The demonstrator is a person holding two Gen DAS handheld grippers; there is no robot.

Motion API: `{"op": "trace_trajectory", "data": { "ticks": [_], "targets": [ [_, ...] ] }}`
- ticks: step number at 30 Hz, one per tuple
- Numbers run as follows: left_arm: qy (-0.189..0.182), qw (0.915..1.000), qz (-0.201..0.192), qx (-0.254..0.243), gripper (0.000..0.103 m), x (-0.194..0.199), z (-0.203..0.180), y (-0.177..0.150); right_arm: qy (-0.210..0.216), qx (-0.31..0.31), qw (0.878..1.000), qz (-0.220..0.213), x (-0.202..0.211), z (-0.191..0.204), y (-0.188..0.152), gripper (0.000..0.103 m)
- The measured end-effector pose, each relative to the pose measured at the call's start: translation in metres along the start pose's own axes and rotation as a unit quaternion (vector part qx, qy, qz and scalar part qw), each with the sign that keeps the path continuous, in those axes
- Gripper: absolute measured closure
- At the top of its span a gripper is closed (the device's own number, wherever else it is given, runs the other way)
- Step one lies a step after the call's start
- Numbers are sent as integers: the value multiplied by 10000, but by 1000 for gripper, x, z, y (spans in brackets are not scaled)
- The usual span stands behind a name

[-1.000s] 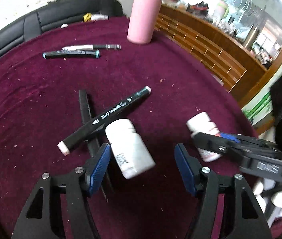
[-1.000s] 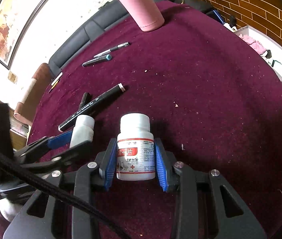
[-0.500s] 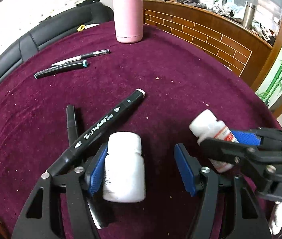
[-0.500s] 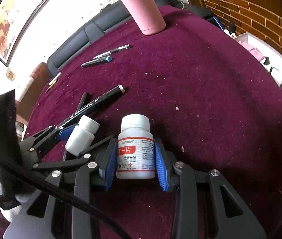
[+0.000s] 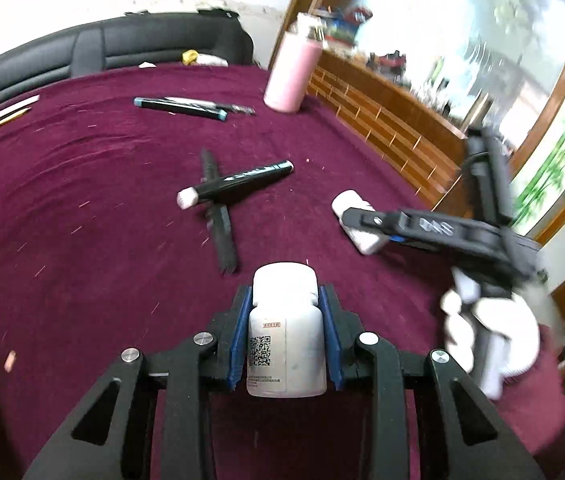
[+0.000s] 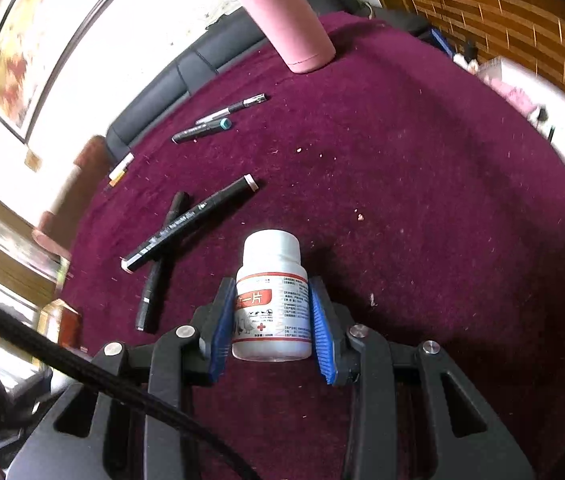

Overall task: Organize objects
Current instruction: 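Carry both pill bottles over the tray and open both tools to release them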

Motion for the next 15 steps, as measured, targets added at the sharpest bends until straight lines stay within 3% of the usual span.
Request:
{"op": "trace_trajectory", "data": {
  "ticks": [3,8,12,15],
  "targets": [
    [64,9993,-285,217,75,44,6,-15,287,-224,9992,132,0,0,-1,70],
    [535,9930,-834,650,75,124,38,-44,623,-229,9972,354,6,22,-18,70],
    [991,9810,-1247,1108,75,183,79,-63,1019,-194,9923,675,9,56,-37,70],
    [1293,9719,-1338,1439,74,204,108,-77,1324,3,9875,859,13,94,-48,70]
  ]
}}
Point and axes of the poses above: each gripper's, at about its wrist camera, not at the fingertips, and x roughly against the way its jaws point, z to its left, y to its top, the point moved 7 cm from there along -x, roughly the way its jaws point, and after that the axes turned 13 degrees about -y, right-handed, at the moved point
